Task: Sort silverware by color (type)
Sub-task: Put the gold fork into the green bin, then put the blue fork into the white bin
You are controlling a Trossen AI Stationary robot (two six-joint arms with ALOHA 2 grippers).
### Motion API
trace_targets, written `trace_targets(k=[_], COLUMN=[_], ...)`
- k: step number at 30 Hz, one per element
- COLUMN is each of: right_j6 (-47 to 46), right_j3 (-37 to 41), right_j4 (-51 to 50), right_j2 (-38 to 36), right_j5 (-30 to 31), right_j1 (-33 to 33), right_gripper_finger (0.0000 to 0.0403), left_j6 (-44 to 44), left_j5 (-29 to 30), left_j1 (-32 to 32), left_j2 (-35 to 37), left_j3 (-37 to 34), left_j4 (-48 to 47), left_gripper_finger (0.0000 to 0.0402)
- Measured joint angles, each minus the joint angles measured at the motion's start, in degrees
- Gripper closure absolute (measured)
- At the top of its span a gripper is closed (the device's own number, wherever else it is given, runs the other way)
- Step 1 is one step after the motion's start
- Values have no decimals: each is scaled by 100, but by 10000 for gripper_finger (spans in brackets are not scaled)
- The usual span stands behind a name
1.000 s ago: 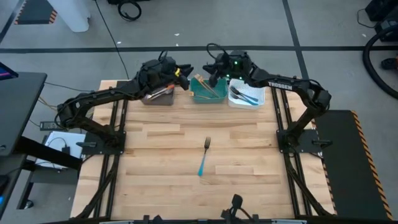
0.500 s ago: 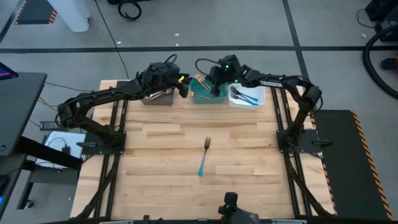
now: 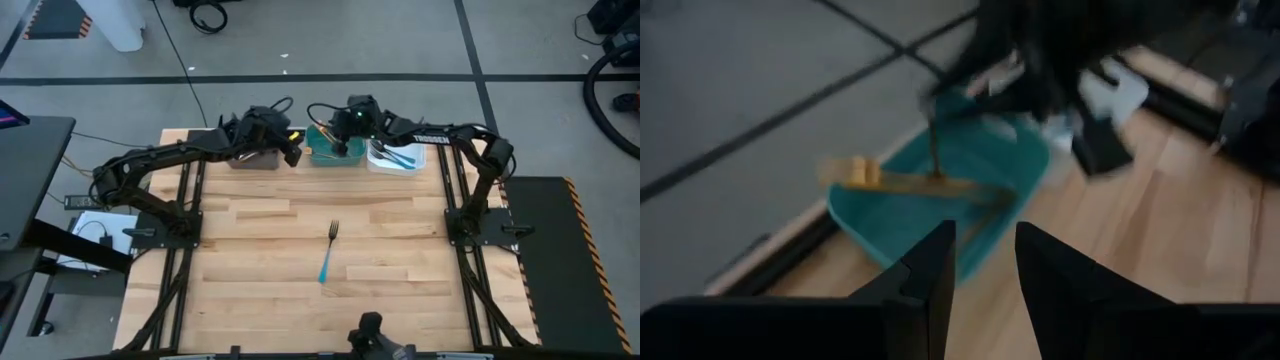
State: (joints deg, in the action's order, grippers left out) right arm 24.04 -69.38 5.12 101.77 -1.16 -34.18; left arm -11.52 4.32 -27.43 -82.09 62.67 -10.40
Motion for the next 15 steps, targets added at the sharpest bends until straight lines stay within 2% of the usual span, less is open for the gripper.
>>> trace_targets(k=[4, 9, 15], right_j6=[14, 15, 12], right_j3=[0, 0, -2], right_j4=[130, 124, -11], right_j2=[-340, -1146, -2326], right_j5=[909, 1969, 2544], right_j1=[160, 418, 809], right_gripper_finger=[320, 320, 320], left_j6=[-278, -392, -585], left_j5=[-7, -9, -11], left_j1=[188, 573, 1125], left_j2=[-87, -365, -801], left_j3=[-5, -7, -11], left_j4=[-242, -220, -276], left_gripper_finger=[285, 285, 285])
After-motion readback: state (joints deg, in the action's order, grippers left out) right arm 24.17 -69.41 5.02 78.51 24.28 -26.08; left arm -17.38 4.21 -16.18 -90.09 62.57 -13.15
